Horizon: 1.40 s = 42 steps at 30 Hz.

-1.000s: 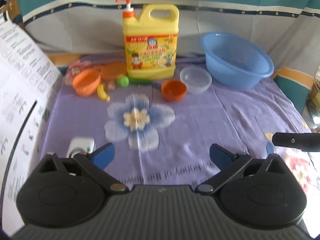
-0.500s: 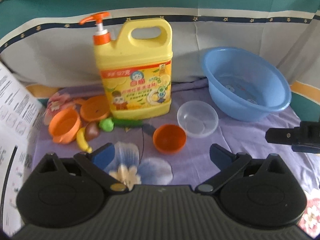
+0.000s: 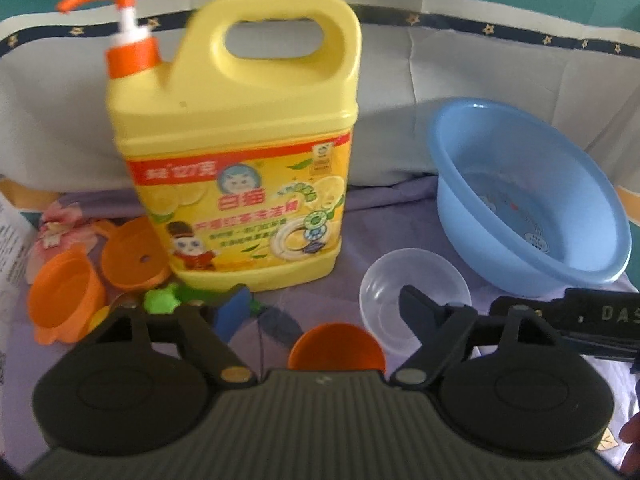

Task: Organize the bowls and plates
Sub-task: 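Move the right gripper to the clear plastic bowl and grasp its rim, then carry the clear bowl with the right gripper and lower it into the blue bowl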

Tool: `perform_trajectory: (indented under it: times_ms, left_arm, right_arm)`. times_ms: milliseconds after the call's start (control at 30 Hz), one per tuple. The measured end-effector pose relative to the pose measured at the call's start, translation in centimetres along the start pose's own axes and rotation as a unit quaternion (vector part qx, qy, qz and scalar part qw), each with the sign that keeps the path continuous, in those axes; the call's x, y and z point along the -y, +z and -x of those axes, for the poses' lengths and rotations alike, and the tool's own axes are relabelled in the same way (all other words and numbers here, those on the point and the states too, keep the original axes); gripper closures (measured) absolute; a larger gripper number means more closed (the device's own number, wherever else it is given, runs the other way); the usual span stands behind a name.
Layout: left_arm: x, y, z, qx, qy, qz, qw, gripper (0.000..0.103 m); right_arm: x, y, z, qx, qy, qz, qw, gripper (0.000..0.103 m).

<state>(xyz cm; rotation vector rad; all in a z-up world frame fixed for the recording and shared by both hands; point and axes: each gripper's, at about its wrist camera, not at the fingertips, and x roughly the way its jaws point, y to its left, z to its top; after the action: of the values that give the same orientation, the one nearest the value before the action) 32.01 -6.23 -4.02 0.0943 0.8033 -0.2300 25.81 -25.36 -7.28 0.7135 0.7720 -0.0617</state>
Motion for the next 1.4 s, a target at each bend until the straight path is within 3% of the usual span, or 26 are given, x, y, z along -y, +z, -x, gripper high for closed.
perform_trajectory:
  times_ms: [300,500,567,1033,1400]
  left_arm:
    - [1.1,0.5,-3.3,-0.024,-0.010,-0.009,0.9996,0.045]
    - [1.9,0.6,-5.1,-0.043,-0.030,-0.010,0.9986,0.077]
    - [2.3,0.6,-5.4,-0.046,-0.035,-0.013,0.9982,0.086]
    - [3.9,-0.3,-3.4,-0.050,-0.043,-0.019,0.9976,0.088]
    - [5.7,-2.4,2.9,-0.052,-0.054,-0.016,0.9971,0.088]
  right_arm:
    - [-0.2,-0.3,-2.5,-0.007,0.012,0.002,1.000,0.070]
    - [-0.5,-0.3,-3.6,-0.010,0.019,0.017,1.000,0.091]
    - [-0.5,-0.2,-3.8,-0.008,0.021,0.021,1.000,0.093]
    - [0.3,0.0,-0.9,0.002,0.018,0.031,0.999,0.093]
    - [0.8,-2.4,4.5,-0.003,0.025,0.058,0.998,0.093]
